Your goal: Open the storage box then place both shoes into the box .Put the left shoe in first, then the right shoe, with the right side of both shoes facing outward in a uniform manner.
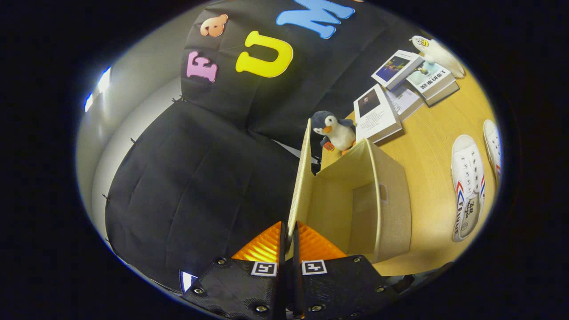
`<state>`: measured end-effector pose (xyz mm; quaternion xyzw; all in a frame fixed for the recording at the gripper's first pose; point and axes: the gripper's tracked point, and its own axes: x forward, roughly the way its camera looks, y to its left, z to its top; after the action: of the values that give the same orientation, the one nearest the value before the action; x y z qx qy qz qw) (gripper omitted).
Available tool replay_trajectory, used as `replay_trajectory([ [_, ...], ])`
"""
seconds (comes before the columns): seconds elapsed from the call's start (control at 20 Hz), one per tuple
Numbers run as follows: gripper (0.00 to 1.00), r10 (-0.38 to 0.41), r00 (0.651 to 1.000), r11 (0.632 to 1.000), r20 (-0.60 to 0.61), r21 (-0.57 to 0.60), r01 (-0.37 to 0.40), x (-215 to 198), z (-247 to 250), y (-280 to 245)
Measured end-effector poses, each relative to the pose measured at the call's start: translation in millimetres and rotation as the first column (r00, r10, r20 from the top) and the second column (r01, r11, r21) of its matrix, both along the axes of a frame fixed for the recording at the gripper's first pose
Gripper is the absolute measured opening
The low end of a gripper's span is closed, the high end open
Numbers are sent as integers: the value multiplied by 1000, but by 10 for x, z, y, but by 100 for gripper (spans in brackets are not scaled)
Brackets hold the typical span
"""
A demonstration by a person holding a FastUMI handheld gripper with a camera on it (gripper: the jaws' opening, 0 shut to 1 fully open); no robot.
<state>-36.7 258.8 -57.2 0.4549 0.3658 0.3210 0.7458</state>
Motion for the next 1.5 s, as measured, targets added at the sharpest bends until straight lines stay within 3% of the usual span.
replay_trajectory([
  [0.65, 6, 71, 985, 994, 154, -93, -57, 3, 548, 911],
  [1.1, 10, 188, 954, 967, 235, -213, -138, -35, 539, 1647],
  [1.2, 21, 218, 942, 958, 255, -241, -156, -63, 537, 1768],
  [1.35, 27, 248, 926, 948, 286, -267, -172, -74, 557, 1903],
  [1.5, 83, 254, 915, 939, 314, -306, -156, -40, 513, 1901],
])
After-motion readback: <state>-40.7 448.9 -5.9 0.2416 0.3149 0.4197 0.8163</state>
